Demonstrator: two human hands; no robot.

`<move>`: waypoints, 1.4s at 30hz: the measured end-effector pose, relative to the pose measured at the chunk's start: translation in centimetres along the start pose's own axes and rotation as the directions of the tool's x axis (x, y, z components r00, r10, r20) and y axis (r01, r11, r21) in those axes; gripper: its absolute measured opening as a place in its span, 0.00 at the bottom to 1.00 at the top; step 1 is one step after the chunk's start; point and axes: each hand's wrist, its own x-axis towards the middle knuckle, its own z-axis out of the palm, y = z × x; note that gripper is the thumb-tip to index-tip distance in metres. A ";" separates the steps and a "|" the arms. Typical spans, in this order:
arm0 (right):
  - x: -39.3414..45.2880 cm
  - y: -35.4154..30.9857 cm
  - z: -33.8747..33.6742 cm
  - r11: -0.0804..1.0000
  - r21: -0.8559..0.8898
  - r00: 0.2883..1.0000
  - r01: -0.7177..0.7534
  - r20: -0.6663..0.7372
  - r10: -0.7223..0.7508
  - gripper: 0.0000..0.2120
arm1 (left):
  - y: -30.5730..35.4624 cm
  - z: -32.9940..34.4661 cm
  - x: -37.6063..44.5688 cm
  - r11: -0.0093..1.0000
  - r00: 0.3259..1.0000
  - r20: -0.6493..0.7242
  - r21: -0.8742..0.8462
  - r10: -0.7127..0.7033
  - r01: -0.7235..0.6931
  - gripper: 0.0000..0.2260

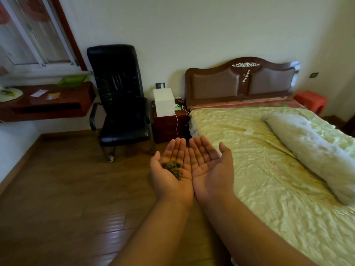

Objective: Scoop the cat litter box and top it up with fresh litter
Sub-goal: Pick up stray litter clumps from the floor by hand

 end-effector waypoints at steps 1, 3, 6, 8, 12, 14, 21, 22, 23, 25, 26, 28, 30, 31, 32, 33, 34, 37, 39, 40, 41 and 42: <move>1.1 0.6 0.8 1.000 0.002 1.000 0.008 0.002 -0.008 0.24 | 0.7 0.5 1.2 1.000 1.000 0.008 0.007 -0.004 0.004 0.21; 3.0 1.7 2.4 1.000 0.007 1.000 0.028 0.006 -0.028 0.23 | 2.1 1.4 3.4 1.000 1.000 0.027 0.018 -0.011 0.011 0.21; 5.6 2.9 4.3 0.999 0.006 0.999 0.051 0.002 -0.051 0.23 | 3.6 2.4 6.5 0.999 0.999 0.038 0.039 -0.023 0.022 0.21; 7.1 3.2 5.4 0.999 0.003 0.999 0.051 -0.001 -0.051 0.23 | 4.2 3.2 8.0 0.998 0.999 0.031 0.052 -0.023 0.022 0.21; 11.0 3.1 7.1 0.998 0.012 0.999 0.055 0.001 -0.055 0.23 | 4.4 5.0 11.8 0.998 0.999 0.034 0.060 -0.030 0.028 0.20; 13.3 2.8 7.5 0.999 0.016 0.999 0.051 0.003 -0.052 0.23 | 4.0 5.8 13.9 0.998 0.999 0.034 0.059 -0.033 0.030 0.20; 22.2 1.4 9.2 0.999 -0.017 0.998 -0.052 0.032 0.052 0.22 | 2.6 8.9 21.7 0.999 0.999 0.004 0.038 0.039 -0.039 0.20; 23.4 1.2 9.6 0.997 -0.021 0.996 -0.074 0.043 0.075 0.22 | 2.5 9.4 22.8 0.998 0.998 0.004 0.032 0.055 -0.056 0.20; 24.7 1.1 10.0 0.995 -0.026 0.994 -0.097 0.053 0.098 0.22 | 2.4 9.9 23.9 0.997 0.997 0.004 0.024 0.073 -0.073 0.20; 27.2 1.0 10.7 0.989 -0.043 0.987 -0.138 0.072 0.141 0.22 | 2.4 10.7 26.0 0.994 0.994 -0.001 0.006 0.109 -0.109 0.20; 28.4 1.1 10.9 0.986 -0.057 0.984 -0.155 0.083 0.159 0.22 | 2.5 10.9 27.0 0.992 0.992 -0.010 -0.002 0.130 -0.130 0.20; 30.4 1.5 11.4 0.979 -0.084 0.976 -0.185 0.097 0.193 0.22 | 2.6 11.1 28.7 0.986 0.985 -0.040 -0.010 0.167 -0.167 0.21; 32.0 2.0 11.7 0.972 -0.099 0.970 -0.212 0.099 0.222 0.22 | 2.9 11.2 30.0 0.982 0.981 -0.061 -0.016 0.185 -0.186 0.21; 32.8 2.3 11.7 0.968 -0.107 0.966 -0.228 0.103 0.239 0.22 | 3.0 11.2 30.7 0.982 0.980 -0.065 -0.021 0.188 -0.190 0.21; 33.5 2.6 11.9 0.964 -0.113 0.962 -0.240 0.106 0.252 0.22 | 3.2 11.2 31.4 0.981 0.980 -0.069 -0.024 0.188 -0.190 0.20; 34.3 2.9 11.9 0.962 -0.116 0.961 -0.246 0.104 0.258 0.22 | 3.4 11.2 32.3 0.982 0.980 -0.073 -0.027 0.186 -0.188 0.20; 35.2 3.2 12.1 0.962 -0.114 0.961 -0.248 0.100 0.259 0.22 | 3.5 11.1 33.3 0.983 0.980 -0.079 -0.027 0.181 -0.184 0.20; 38.0 4.2 12.6 0.967 -0.099 0.966 -0.236 0.079 0.245 0.22 | 4.1 11.2 36.6 0.986 0.983 -0.083 -0.017 0.163 -0.165 0.20; 39.7 5.1 13.3 0.970 -0.091 0.971 -0.225 0.058 0.231 0.22 | 4.7 11.3 38.6 0.989 0.986 -0.080 0.000 0.149 -0.150 0.20; 40.6 5.6 13.6 0.972 -0.089 0.974 -0.217 0.047 0.221 0.22 | 5.2 11.3 39.7 0.990 0.987 -0.075 0.011 0.141 -0.140 0.20; 41.4 6.2 14.0 0.974 -0.088 0.977 -0.207 0.034 0.211 0.22 | 5.7 11.3 40.7 0.991 0.989 -0.070 0.017 0.130 -0.129 0.20; 42.2 6.8 14.5 0.977 -0.085 0.979 -0.198 0.023 0.201 0.22 | 6.3 11.3 41.8 0.993 0.991 -0.067 0.019 0.119 -0.118 0.20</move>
